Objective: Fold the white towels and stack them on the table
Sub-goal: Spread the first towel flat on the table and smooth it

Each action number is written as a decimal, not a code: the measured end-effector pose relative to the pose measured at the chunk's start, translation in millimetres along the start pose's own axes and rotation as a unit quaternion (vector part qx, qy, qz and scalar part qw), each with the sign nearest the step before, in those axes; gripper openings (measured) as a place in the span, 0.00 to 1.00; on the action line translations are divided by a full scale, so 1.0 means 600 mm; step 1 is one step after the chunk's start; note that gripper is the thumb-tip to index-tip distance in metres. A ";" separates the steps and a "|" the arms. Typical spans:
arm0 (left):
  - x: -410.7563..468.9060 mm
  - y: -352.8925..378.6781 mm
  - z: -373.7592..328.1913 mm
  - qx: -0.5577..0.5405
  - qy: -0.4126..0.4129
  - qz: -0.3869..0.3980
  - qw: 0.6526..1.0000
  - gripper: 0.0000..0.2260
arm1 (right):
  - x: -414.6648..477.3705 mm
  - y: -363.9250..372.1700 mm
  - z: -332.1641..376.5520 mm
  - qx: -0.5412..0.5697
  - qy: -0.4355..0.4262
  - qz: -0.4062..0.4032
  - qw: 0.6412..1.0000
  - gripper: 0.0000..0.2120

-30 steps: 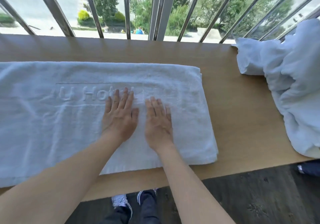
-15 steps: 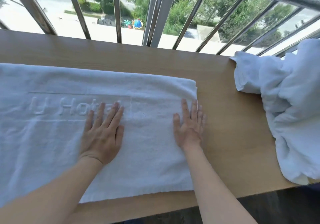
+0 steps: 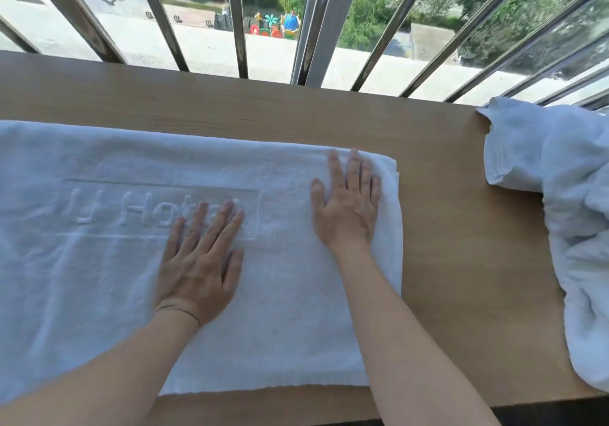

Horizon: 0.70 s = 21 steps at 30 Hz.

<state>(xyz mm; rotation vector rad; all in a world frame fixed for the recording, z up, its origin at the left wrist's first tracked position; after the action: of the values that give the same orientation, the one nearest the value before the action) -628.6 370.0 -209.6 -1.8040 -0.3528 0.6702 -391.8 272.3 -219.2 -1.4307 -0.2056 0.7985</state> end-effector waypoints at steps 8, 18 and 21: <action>0.002 0.008 0.004 0.007 -0.002 -0.002 1.000 0.27 | -0.018 -0.027 -0.069 0.045 0.150 -0.057 0.986 0.31; 0.005 0.012 0.011 -0.013 -0.001 -0.016 1.000 0.27 | -0.222 0.091 0.028 0.019 -0.031 0.002 0.999 0.29; 0.002 0.015 0.012 -0.019 -0.002 -0.002 1.000 0.27 | -0.242 0.082 -0.063 0.008 0.060 0.023 0.998 0.29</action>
<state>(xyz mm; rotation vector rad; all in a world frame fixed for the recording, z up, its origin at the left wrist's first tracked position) -632.7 373.3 -220.1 -1.8367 -0.3743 0.6674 -494.0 152.2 -223.6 -1.4668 -0.0738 0.7483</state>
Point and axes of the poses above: each hand's wrist, its own x-axis towards the middle knuckle, its own y-axis out of the palm, z = x × y, the point moved 5 cm from there along x, towards the middle knuckle, and after that the axes turned 10 degrees about z, right-handed, at the moved point
